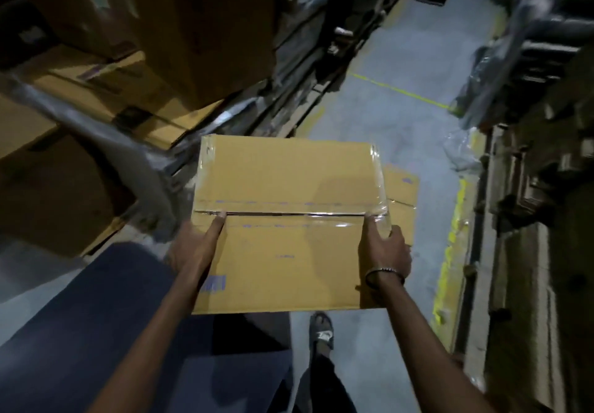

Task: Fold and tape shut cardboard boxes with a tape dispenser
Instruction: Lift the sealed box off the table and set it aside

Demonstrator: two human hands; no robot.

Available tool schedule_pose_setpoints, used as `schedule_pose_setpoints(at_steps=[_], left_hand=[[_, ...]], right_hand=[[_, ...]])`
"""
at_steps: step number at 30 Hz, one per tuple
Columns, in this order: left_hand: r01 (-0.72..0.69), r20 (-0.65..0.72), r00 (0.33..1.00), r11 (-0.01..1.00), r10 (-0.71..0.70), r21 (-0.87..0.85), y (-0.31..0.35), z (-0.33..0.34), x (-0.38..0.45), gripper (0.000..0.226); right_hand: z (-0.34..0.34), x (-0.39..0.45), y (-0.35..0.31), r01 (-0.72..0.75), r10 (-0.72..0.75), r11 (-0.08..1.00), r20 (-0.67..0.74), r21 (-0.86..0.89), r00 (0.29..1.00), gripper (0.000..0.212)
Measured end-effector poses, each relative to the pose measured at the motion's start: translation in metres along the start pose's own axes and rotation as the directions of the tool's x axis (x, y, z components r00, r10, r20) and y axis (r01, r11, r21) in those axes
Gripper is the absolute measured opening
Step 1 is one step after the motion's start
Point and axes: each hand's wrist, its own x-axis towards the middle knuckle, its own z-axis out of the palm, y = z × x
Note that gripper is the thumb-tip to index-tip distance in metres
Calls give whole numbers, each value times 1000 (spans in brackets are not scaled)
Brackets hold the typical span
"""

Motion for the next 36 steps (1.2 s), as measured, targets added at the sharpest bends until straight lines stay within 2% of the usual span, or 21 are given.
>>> schedule_pose_setpoints(at_steps=[3,5,7,10,14,17,20,23,27,30,32,36], left_hand=[[-73,47,996,995,70,60,69,64,44,70],[-126,118,986,992,122,27,109,108,73,66],[-130,224,965,991,134,-34,143,151,99,73],[-138,303,944,990,129,7,174,218,141,84],[-149,413,899,989,143,-19,185,315,202,83],[-125,502,855,991,131,-46,181,374,240,109],[-268,597,792,951,127,154,167,425,266,144],[-446,662,727,859,184,251,120,467,297,132],[-494,655,731,810,191,315,121,454,285,119],[-477,612,767,809,193,344,146,416,240,109],[-425,561,802,856,205,295,146,389,213,96],[-339,476,851,925,223,173,110,316,164,78]], right_hand=[[2,79,-11,-93,91,994,35,59,995,83],[0,131,-17,-137,135,988,30,72,990,80],[1,185,-18,-165,163,982,28,88,986,82],[9,260,-12,-194,189,977,58,92,980,87],[31,342,7,-225,214,969,105,105,971,85],[52,390,26,-222,198,969,201,105,959,88],[76,423,52,-177,167,984,306,5,937,95],[96,434,77,-66,125,982,348,-177,929,97],[103,423,84,-31,119,965,329,-259,937,83],[101,395,58,19,63,937,221,-348,973,63],[105,364,35,89,-27,947,199,-308,980,55],[130,275,-9,280,-224,952,346,-121,911,39]])
